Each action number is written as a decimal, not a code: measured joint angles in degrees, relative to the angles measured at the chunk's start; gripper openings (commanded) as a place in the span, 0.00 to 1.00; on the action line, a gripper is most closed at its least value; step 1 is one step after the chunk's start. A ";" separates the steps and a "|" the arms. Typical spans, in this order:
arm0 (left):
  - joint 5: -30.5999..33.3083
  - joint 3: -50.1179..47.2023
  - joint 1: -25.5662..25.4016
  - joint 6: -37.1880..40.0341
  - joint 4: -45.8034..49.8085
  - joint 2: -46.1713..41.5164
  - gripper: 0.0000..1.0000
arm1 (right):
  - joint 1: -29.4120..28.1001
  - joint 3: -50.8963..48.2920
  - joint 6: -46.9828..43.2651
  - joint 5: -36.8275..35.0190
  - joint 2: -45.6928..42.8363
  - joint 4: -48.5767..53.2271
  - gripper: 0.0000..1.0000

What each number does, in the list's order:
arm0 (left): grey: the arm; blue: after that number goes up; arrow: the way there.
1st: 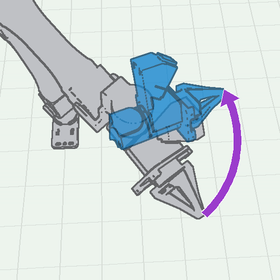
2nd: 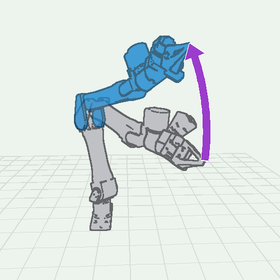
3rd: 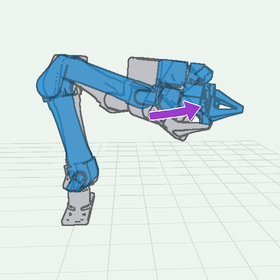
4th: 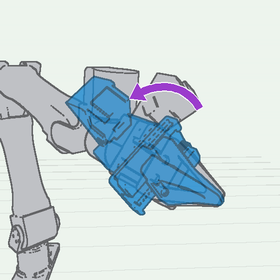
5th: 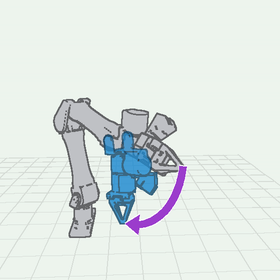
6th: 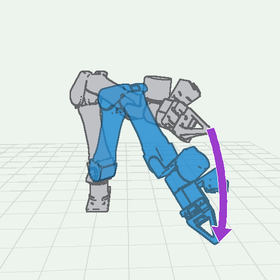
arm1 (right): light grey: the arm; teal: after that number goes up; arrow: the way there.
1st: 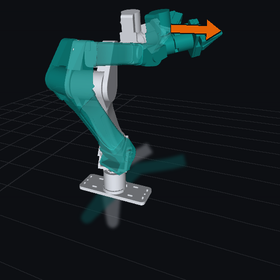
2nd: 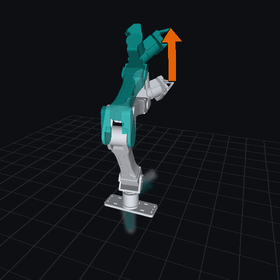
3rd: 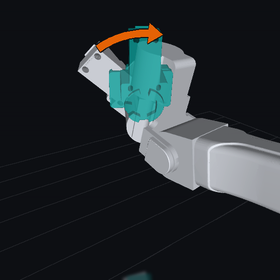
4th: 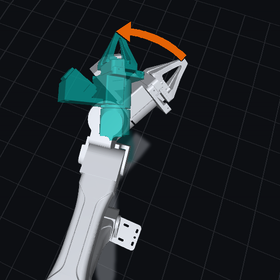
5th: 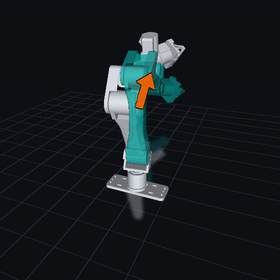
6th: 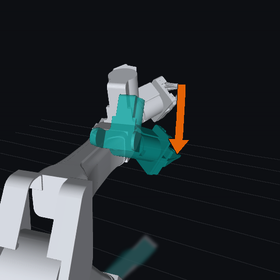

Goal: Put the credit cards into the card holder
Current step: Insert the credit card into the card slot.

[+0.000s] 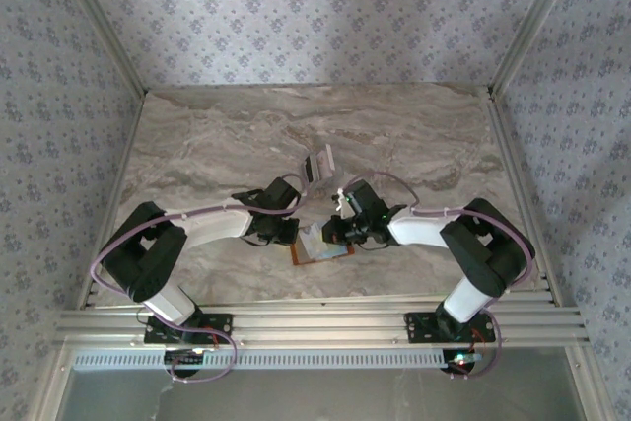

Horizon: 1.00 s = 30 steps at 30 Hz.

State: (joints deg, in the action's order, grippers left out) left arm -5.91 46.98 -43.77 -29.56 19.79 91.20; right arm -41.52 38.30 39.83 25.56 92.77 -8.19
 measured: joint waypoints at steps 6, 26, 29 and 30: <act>-0.02 0.00 0.00 0.00 0.00 0.04 0.12 | -3.10 0.72 0.24 -2.75 0.02 -0.20 0.00; 0.61 0.24 0.55 0.00 0.85 0.11 0.13 | -11.54 9.75 -7.65 -15.52 2.38 13.75 0.22; 0.61 0.24 0.55 0.00 0.83 0.13 0.13 | -12.04 10.56 -9.38 -16.13 2.38 15.34 0.27; 0.59 0.35 0.55 0.00 0.83 0.31 0.13 | -12.28 10.97 -9.97 -16.44 2.38 16.11 0.29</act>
State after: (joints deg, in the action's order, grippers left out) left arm -5.32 47.33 -43.22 -29.56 20.62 91.50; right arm -53.80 49.28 29.87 9.13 95.15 7.92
